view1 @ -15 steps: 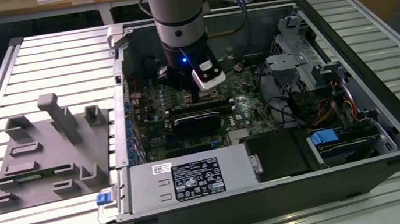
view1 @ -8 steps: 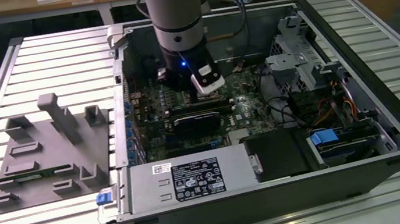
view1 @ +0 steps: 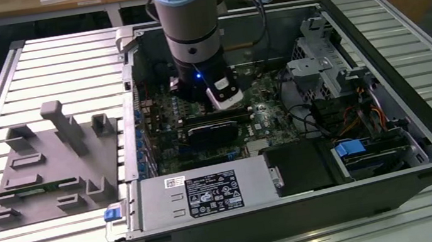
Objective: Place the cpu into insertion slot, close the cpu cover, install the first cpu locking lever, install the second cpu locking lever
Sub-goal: 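Install the second cpu locking lever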
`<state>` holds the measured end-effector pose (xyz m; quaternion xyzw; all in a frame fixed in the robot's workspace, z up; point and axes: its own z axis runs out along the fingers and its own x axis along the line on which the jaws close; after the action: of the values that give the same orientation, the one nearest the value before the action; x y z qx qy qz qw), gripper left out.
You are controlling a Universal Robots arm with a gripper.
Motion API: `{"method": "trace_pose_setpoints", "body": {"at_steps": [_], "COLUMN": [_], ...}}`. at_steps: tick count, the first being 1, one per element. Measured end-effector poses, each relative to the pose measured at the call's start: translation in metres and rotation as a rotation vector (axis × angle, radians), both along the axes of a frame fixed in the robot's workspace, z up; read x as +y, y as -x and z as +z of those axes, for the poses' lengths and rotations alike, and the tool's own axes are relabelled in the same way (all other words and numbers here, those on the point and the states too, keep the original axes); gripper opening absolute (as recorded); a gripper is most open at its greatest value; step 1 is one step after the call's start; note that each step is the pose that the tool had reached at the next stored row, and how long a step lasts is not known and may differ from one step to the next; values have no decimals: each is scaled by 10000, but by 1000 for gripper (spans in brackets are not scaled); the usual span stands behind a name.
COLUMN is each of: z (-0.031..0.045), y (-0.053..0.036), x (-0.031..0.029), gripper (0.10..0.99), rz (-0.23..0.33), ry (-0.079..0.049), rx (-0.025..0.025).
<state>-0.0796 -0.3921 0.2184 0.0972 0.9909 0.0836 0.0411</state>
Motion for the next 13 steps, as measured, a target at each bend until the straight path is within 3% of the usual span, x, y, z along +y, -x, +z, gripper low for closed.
{"method": "trace_pose_setpoints", "body": {"at_steps": [7, 13], "z": [-56, -90], "y": [17, 45], "x": [-57, -113], "gripper": [102, 102], "rz": [62, 90], "ry": [-500, -1016], "rx": [-1, -2]}}
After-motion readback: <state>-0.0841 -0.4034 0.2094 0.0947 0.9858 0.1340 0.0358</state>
